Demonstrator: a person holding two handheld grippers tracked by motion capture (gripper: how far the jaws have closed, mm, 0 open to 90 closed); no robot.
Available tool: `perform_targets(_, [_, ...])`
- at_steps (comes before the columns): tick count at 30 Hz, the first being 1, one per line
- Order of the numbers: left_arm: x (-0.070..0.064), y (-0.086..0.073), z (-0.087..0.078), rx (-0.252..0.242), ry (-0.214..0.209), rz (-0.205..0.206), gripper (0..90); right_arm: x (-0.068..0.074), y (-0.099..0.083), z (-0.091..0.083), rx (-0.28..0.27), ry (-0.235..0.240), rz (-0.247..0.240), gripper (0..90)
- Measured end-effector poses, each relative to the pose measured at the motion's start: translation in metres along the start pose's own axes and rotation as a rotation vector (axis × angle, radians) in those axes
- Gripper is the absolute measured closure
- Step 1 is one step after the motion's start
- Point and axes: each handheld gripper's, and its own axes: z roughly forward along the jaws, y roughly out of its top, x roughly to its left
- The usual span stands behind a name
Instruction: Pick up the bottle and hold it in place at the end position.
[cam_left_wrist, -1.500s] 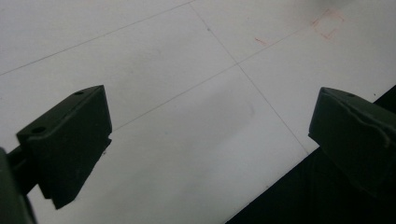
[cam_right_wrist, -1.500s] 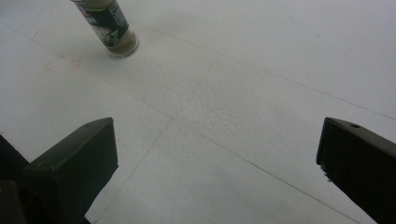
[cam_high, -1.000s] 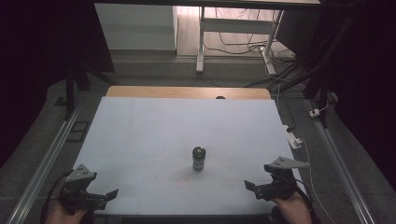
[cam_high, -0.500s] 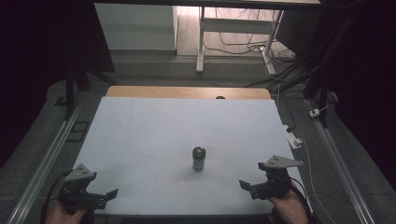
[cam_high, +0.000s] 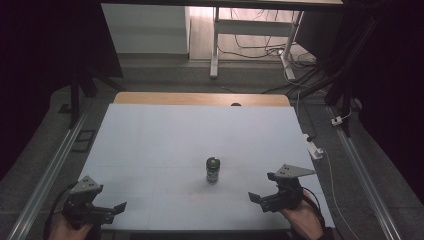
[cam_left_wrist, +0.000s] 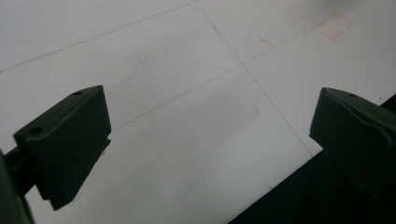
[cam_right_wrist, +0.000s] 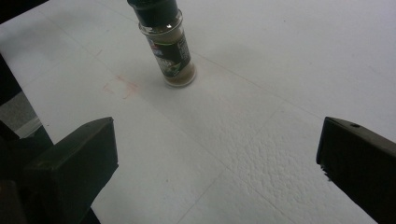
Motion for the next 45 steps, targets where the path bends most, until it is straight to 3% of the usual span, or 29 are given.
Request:
perform_targets(10, [0.000,0.000,0.000,-0.002,0.002,-0.005,0.1,0.009,0.011,0.018,-0.006,0.017,-0.062,0.0])
perform_targets(22, [0.001,0.000,-0.001,-0.005,0.000,-0.005,0.1,0.013,0.021,0.035,-0.012,0.049,-0.078,0.0])
perform_targets(26, [0.001,0.000,0.000,-0.003,0.000,-0.006,0.1,0.016,0.025,0.044,0.003,0.101,-0.064,0.0])
perform_targets(33, [0.001,0.000,0.000,-0.003,-0.001,-0.006,0.1,0.022,0.027,0.066,0.056,0.072,-0.128,0.0])
perform_targets(45, [0.001,0.000,0.000,-0.001,-0.004,-0.005,0.1,0.022,0.036,0.097,0.086,0.099,-0.137,0.0])
